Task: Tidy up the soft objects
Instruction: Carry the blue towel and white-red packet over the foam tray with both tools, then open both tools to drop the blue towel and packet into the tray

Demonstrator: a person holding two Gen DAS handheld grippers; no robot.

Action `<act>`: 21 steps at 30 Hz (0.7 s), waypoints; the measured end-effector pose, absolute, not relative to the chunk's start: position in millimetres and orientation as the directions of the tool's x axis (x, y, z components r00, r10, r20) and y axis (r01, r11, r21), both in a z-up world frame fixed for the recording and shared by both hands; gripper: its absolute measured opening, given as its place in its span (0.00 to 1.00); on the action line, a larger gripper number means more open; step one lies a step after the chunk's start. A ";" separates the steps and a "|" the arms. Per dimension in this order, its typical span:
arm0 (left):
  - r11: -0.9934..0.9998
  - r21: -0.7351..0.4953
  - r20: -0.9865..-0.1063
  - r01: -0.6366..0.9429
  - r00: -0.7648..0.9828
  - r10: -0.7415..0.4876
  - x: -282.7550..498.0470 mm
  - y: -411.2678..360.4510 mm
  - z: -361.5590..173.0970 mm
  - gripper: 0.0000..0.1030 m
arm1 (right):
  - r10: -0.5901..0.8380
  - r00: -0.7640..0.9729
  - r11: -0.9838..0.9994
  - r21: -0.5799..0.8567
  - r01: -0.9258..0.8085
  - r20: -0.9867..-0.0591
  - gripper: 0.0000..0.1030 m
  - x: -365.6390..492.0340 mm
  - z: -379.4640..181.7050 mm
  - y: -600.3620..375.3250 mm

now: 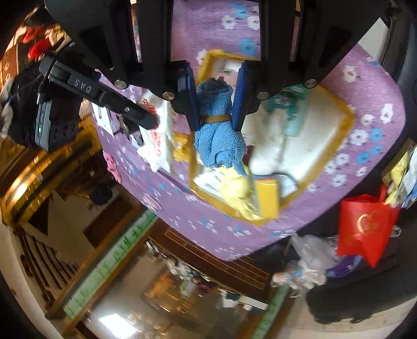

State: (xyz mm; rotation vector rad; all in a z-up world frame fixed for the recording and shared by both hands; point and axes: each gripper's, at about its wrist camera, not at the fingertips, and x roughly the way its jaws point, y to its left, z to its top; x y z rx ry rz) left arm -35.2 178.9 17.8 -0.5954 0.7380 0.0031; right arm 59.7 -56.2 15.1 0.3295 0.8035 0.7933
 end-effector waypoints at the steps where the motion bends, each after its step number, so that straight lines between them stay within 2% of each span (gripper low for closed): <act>1: 0.829 -0.515 -0.634 -0.217 0.747 -0.198 -37.4 184.7 16.7 0.22 | 0.741 0.431 0.671 0.540 -0.509 -0.515 0.15 59.1 14.7 -53.1; 10: 0.821 -0.504 -0.650 -0.268 0.743 -0.156 -21.3 217.3 8.0 0.22 | 0.740 0.410 0.670 0.530 -0.520 -0.533 0.15 75.2 16.1 -24.2; 15: 0.857 -0.425 -0.703 -0.292 0.703 -0.108 -9.5 212.2 -9.8 0.22 | 0.688 0.489 0.725 0.472 -0.502 -0.537 0.16 97.7 30.2 -11.5; 21: 0.854 -0.429 -0.731 -0.294 0.669 -0.137 0.2 210.8 -32.4 0.22 | 0.654 0.529 0.757 0.479 -0.444 -0.541 0.17 133.9 23.6 2.0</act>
